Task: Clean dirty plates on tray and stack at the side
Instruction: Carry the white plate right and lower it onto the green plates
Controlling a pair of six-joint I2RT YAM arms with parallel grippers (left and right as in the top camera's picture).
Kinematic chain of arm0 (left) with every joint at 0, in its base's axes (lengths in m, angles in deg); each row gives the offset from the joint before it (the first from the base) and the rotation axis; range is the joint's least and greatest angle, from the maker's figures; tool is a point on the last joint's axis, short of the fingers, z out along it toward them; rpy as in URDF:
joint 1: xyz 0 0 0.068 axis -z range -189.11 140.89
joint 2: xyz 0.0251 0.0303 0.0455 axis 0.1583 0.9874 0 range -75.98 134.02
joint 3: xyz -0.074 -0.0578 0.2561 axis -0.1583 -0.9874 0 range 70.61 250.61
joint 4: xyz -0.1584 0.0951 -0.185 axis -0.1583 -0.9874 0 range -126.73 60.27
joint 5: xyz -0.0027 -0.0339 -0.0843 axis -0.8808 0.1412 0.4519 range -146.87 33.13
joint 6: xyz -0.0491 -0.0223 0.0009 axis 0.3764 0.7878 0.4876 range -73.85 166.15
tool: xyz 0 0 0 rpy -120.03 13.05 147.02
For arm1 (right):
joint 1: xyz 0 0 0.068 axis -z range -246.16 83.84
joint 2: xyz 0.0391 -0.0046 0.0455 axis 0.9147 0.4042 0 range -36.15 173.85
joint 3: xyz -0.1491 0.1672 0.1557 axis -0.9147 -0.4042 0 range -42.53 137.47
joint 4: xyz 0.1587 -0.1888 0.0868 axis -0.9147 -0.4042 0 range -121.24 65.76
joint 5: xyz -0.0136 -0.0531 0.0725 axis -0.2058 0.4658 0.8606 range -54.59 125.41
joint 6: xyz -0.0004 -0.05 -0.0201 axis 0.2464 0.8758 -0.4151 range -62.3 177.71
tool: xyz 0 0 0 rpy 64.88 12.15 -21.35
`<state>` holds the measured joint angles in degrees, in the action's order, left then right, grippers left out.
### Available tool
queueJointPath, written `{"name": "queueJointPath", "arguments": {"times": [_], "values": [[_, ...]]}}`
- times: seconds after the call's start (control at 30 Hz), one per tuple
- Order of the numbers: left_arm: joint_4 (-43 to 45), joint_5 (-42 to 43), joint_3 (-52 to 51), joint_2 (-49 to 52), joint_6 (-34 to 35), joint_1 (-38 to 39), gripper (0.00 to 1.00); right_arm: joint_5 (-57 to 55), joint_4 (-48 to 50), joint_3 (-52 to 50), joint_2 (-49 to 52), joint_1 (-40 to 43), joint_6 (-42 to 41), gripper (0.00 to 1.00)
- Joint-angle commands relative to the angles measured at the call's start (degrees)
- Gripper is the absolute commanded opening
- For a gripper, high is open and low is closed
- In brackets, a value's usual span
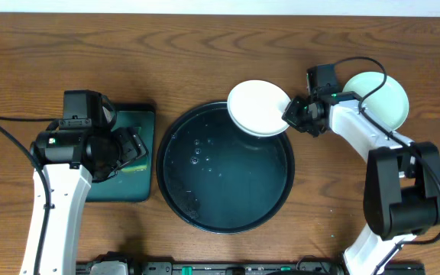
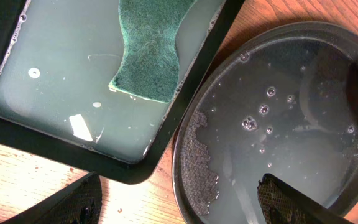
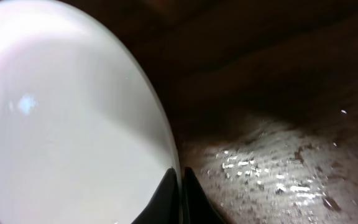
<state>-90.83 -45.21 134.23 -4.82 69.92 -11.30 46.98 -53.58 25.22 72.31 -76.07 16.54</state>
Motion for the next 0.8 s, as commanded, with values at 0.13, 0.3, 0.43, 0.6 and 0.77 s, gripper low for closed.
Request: {"name": "queueJointPath", "arguments": {"times": [0.13,0.3,0.43,0.6,0.77], "values": [[-0.1,-0.7,-0.5,0.3,-0.8,0.0,0.81,-6.9,-3.0,-0.3,-12.9,-0.3,7.0,0.02],[-0.1,-0.7,-0.5,0.3,-0.8,0.0,0.81,-7.0,-5.9,-0.3,-18.8,5.2,7.0,0.02],[-0.1,-0.7,-0.5,0.3,-0.8,0.0,0.81,-7.0,-9.3,-0.3,-19.6,12.1,5.5,0.02],[-0.1,-0.7,-0.5,0.3,-0.8,0.0,0.81,-7.0,-11.0,-0.3,-18.7,21.9,5.3,0.02],[-0.1,-0.7,-0.5,0.3,-0.8,0.0,0.81,-7.0,-11.0,-0.3,-18.3,30.4,5.3,0.02]]}}
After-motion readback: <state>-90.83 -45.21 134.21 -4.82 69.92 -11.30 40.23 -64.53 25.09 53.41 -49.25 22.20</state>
